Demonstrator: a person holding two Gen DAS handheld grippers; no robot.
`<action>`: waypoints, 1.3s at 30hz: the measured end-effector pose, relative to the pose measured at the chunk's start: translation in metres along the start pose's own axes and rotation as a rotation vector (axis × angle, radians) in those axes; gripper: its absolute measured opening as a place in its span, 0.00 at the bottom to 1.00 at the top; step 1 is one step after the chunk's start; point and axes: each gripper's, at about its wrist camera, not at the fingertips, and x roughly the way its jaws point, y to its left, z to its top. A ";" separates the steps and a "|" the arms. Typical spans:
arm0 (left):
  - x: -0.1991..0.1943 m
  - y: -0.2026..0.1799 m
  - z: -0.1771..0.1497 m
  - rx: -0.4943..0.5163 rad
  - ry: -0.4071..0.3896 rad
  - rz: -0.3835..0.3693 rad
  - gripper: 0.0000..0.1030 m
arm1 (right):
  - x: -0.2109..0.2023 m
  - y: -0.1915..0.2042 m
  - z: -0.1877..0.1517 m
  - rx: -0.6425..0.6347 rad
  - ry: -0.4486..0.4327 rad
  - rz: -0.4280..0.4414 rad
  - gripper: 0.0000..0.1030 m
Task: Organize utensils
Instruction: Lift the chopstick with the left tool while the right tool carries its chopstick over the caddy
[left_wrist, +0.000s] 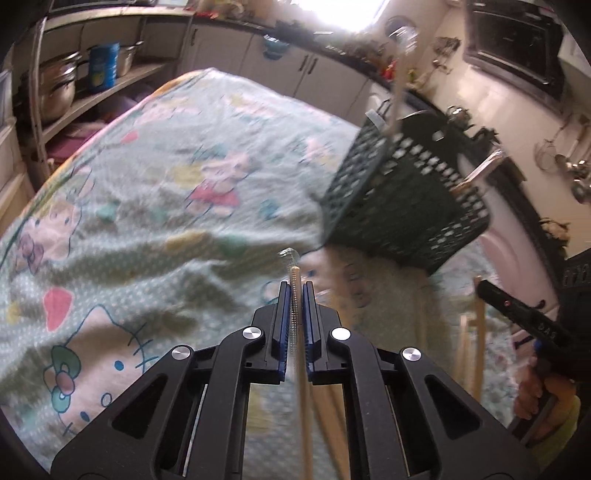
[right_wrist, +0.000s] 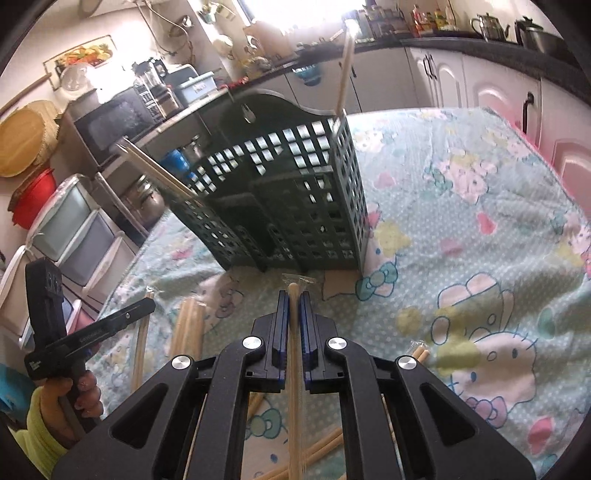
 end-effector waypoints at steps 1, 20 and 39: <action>-0.006 -0.005 0.003 0.008 -0.010 -0.014 0.02 | -0.005 0.003 0.001 -0.006 -0.013 0.005 0.06; -0.072 -0.073 0.038 0.127 -0.152 -0.145 0.02 | -0.086 0.021 0.007 -0.071 -0.242 0.060 0.06; -0.081 -0.127 0.096 0.207 -0.262 -0.202 0.02 | -0.118 0.026 0.050 -0.129 -0.387 0.033 0.06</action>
